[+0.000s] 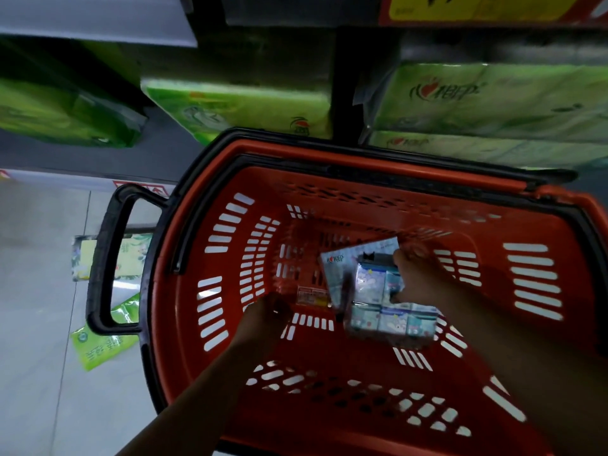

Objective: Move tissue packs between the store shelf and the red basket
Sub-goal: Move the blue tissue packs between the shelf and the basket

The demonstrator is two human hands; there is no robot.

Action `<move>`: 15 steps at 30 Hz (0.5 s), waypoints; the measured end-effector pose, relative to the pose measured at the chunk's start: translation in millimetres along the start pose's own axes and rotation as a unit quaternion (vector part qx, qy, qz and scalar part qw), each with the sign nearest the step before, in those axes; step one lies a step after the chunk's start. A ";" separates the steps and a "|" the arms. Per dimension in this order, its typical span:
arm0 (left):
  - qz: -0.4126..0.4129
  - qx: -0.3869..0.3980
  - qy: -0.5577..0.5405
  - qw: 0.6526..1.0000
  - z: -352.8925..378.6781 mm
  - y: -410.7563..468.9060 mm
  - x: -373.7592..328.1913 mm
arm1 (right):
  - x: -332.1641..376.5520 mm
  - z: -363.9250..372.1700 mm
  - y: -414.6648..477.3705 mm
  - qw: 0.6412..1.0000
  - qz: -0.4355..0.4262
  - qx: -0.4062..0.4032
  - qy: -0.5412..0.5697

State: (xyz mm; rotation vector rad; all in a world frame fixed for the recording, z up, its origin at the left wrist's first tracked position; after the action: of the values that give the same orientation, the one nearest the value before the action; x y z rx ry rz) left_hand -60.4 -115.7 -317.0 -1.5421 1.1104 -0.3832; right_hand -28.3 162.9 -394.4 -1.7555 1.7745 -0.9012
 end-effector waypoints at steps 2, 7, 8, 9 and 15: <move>0.016 -0.011 -0.003 1.000 -2.0 0.2 -4.5 | 0.7 2.4 -1.3 1.000 0.008 0.021 0.008; 0.014 -0.010 -0.003 1.000 -3.9 4.5 -0.2 | -0.9 5.4 -13.6 0.997 0.024 0.015 0.078; 0.013 -0.011 -0.011 1.000 -4.2 5.4 0.0 | -0.1 8.8 -16.7 0.994 0.026 0.021 0.101; 0.007 -0.006 -0.019 1.000 -3.6 6.8 0.2 | 0.7 10.2 -19.9 0.992 0.027 0.022 0.124; -0.030 0.006 -0.069 0.997 -5.9 3.5 -3.5 | 5.2 6.3 -40.6 0.992 0.020 0.019 0.121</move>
State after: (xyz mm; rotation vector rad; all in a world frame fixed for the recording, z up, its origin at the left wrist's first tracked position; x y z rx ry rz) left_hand -68.0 -116.0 -317.2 -1.5708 0.9554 -0.3184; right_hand 3.4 158.7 -368.1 -1.6380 1.9205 -1.1639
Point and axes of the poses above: each hand's wrist, its own y-axis towards the middle knuckle, its own z-axis out of the palm, x = y × z, the point moved 6 cm from there along y, towards the middle knuckle, and after that the axes turned 2 degrees about -z, right-handed, at the moved point
